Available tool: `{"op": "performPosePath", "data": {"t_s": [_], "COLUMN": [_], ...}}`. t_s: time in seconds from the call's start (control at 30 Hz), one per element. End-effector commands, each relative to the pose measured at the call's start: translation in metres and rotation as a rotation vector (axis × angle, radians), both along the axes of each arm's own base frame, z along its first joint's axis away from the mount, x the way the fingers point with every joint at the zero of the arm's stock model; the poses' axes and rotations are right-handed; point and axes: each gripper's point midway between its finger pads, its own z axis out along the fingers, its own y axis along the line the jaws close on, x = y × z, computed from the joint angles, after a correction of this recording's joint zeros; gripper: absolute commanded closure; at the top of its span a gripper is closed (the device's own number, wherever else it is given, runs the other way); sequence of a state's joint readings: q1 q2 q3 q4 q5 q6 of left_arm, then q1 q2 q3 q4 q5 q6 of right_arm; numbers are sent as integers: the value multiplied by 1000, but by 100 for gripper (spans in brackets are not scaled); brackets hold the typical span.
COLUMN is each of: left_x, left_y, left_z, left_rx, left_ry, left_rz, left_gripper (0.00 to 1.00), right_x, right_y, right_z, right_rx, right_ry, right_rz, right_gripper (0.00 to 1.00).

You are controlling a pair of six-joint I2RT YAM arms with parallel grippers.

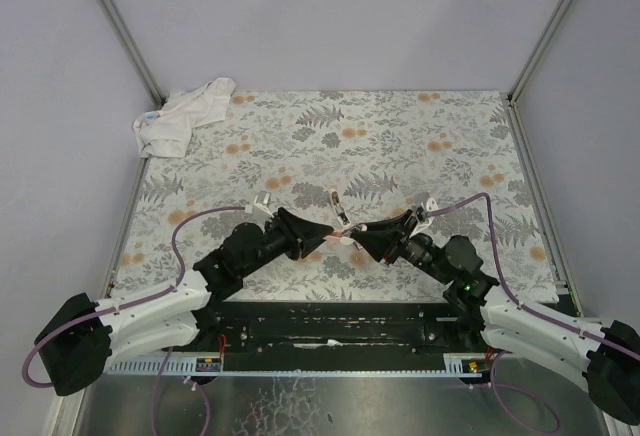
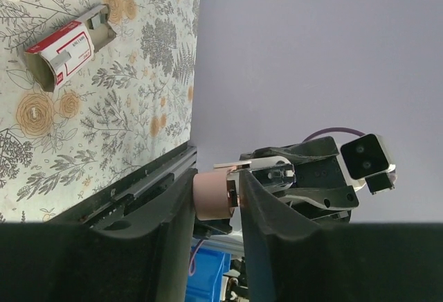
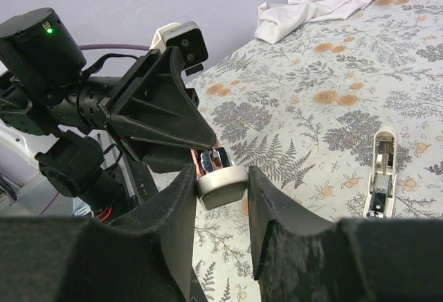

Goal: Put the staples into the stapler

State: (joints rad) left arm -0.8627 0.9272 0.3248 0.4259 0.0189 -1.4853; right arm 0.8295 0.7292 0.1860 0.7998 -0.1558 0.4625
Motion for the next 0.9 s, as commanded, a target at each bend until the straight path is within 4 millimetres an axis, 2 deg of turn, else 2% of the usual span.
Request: {"op": "performPosePath", "data": {"t_s": [0.0, 0.07, 0.13, 0.17, 0.3, 0.37, 0.43, 0.53, 0.57, 0.63, 0.77, 0.87], "left_x": [3, 4, 6, 7, 20, 33, 48, 69, 76, 86, 96, 104], "left_y": [1, 2, 4, 6, 19, 30, 42, 52, 51, 52, 43, 37], "left_z": [14, 15, 16, 16, 16, 7, -7, -27, -25, -39, -48, -65], "left_rx": [-66, -73, -75, -71, -16, 94, 251, 494, 554, 696, 770, 812], "left_ry": [-29, -31, -39, -47, -110, -153, -201, -300, -352, -428, -591, -622], "left_rz": [2, 6, 14, 15, 30, 24, 1, -110, -164, -265, -430, -535], "left_gripper": [74, 78, 83, 86, 93, 96, 100, 100, 100, 100, 100, 97], "right_x": [-1, -1, 0, 1, 7, 11, 15, 18, 19, 18, 16, 15], "right_y": [-3, -3, -5, -6, -14, -18, -24, -33, -36, -40, -44, -43], "right_z": [23, 21, 18, 17, 10, 5, -4, -3, -3, 0, -2, -10], "right_rx": [66, 66, 71, 74, 71, 37, -22, -71, -85, -96, -113, -148], "right_ry": [-77, -70, -57, -47, 12, 40, 68, 59, 53, 41, 33, 47], "right_rz": [-13, -15, -24, -32, -87, -121, -160, -206, -217, -225, -229, -219], "right_gripper": [100, 99, 93, 87, 47, 35, 27, 23, 22, 22, 21, 20]}}
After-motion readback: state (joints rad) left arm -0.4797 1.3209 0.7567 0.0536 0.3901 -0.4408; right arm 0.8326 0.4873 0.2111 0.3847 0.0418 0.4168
